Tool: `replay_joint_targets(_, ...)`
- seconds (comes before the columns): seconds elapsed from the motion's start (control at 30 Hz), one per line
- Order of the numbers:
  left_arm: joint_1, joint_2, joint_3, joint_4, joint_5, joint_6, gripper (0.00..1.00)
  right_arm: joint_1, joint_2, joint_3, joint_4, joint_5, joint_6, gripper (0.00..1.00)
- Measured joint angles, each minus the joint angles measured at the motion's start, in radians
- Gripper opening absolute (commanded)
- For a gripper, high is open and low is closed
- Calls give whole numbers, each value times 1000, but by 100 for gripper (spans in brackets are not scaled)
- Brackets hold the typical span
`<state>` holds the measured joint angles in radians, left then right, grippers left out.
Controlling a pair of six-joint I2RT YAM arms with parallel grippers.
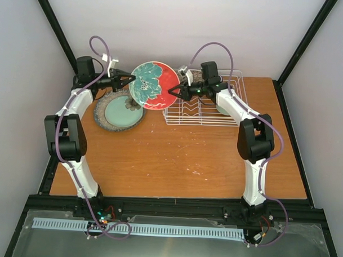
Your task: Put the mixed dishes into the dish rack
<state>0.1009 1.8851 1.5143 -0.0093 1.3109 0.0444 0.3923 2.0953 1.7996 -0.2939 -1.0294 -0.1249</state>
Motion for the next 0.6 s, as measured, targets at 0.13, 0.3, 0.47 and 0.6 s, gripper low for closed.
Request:
replay_joint_targets(0.13, -40, 18, 12, 37, -26, -8, 1, -30, 13, -3, 13, 84, 64, 3)
replay_joint_targets(0.3, -76, 97, 78, 32, -62, 14, 8, -45, -11, -68, 36, 142, 79, 3)
replay_joint_targets(0.47, -110, 135, 113, -3, -64, 8, 35, -40, -92, -162, 58, 238, 43, 3)
replay_joint_targets(0.6, -137, 135, 153, -6, -64, -4, 39, -17, -127, -200, 82, 275, -1, 3)
